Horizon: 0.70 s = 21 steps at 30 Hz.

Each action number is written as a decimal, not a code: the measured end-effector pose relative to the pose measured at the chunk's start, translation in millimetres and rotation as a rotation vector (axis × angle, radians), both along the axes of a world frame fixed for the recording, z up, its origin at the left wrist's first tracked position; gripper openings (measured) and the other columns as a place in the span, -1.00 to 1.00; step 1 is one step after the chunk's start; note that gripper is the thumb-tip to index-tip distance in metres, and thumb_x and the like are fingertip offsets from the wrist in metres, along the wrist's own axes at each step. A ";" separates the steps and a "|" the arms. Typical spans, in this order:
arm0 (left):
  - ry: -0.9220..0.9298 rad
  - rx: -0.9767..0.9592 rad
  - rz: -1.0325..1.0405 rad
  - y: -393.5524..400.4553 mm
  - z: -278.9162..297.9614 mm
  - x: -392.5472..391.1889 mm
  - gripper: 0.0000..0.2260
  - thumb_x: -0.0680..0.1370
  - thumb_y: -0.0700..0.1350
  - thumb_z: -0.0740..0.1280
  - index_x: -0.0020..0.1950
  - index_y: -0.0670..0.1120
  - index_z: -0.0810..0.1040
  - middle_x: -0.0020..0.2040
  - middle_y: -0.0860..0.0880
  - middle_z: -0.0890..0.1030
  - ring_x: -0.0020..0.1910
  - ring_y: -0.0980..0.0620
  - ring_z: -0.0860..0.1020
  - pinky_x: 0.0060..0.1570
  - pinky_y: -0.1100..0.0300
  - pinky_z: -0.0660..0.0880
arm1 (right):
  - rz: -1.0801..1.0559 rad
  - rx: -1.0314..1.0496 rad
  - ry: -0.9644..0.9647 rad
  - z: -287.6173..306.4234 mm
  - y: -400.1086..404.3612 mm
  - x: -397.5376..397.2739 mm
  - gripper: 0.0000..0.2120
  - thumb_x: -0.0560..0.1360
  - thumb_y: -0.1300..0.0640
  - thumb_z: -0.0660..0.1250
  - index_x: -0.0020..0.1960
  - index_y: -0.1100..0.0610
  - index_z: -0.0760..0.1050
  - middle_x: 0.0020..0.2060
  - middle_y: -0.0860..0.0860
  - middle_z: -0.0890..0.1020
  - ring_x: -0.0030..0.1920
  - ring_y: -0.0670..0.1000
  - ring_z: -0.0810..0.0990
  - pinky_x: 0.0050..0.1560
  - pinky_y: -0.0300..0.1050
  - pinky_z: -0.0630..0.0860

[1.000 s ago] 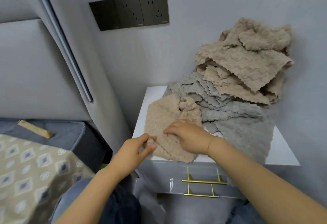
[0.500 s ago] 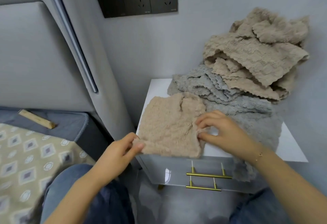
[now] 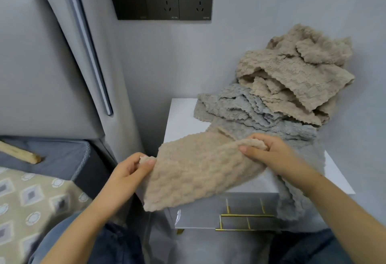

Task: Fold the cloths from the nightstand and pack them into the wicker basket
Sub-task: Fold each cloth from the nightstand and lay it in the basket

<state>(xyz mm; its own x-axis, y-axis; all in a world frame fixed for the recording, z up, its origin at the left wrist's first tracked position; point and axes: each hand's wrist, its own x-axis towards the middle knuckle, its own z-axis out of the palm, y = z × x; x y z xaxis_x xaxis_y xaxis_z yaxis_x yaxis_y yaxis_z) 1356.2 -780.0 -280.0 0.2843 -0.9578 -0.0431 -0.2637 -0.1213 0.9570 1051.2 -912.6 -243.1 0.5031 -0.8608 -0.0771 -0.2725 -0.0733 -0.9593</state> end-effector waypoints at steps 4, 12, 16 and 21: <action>-0.035 -0.002 0.142 -26.3 -11.1 2.9 -0.75 0.61 0.01 0.27 -0.11 -0.15 0.55 -0.23 -0.06 0.54 -0.23 0.09 0.48 -0.17 0.16 0.39 | -0.006 -0.152 0.167 -9.3 -30.3 30.0 -0.88 0.53 0.11 0.39 -0.02 0.16 0.59 -0.11 0.21 0.63 -0.20 0.03 0.62 -0.16 -0.08 0.54; -0.036 -0.006 0.301 -45.7 -33.7 5.2 -0.79 0.63 -0.01 0.23 -0.12 -0.08 0.53 -0.24 0.05 0.53 -0.28 0.19 0.46 -0.25 0.22 0.35 | -0.073 -0.620 0.480 -37.1 -61.1 50.7 -0.79 0.56 0.14 0.34 0.19 0.09 0.58 0.02 -0.07 0.63 -0.06 -0.24 0.52 0.02 -0.41 0.43; -0.012 0.012 0.299 -50.3 -31.9 5.1 -0.79 0.63 0.01 0.22 -0.08 -0.07 0.55 -0.16 -0.02 0.57 -0.20 0.08 0.49 -0.23 0.18 0.38 | 0.126 -0.629 0.661 -37.2 -68.7 41.8 -0.70 0.53 -0.05 0.36 0.21 0.03 0.55 0.04 -0.10 0.56 -0.03 -0.24 0.45 0.00 -0.43 0.34; -0.044 0.019 0.282 -46.8 -32.0 6.5 -0.78 0.62 0.03 0.23 -0.10 -0.08 0.52 -0.17 -0.09 0.55 -0.24 0.07 0.46 -0.23 0.16 0.38 | 0.161 -0.631 0.587 -37.2 -70.4 41.5 -0.94 0.49 0.12 0.43 -0.06 0.06 0.57 -0.11 -0.10 0.52 -0.12 -0.19 0.48 -0.10 -0.48 0.36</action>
<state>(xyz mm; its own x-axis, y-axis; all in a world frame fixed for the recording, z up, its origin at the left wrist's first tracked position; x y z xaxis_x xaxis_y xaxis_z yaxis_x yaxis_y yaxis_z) 1362.7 -826.8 -312.0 0.5412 -0.8398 -0.0421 -0.2582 -0.2136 0.9422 1092.7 -983.0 -280.3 0.6505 -0.7521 0.1056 -0.6501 -0.6232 -0.4347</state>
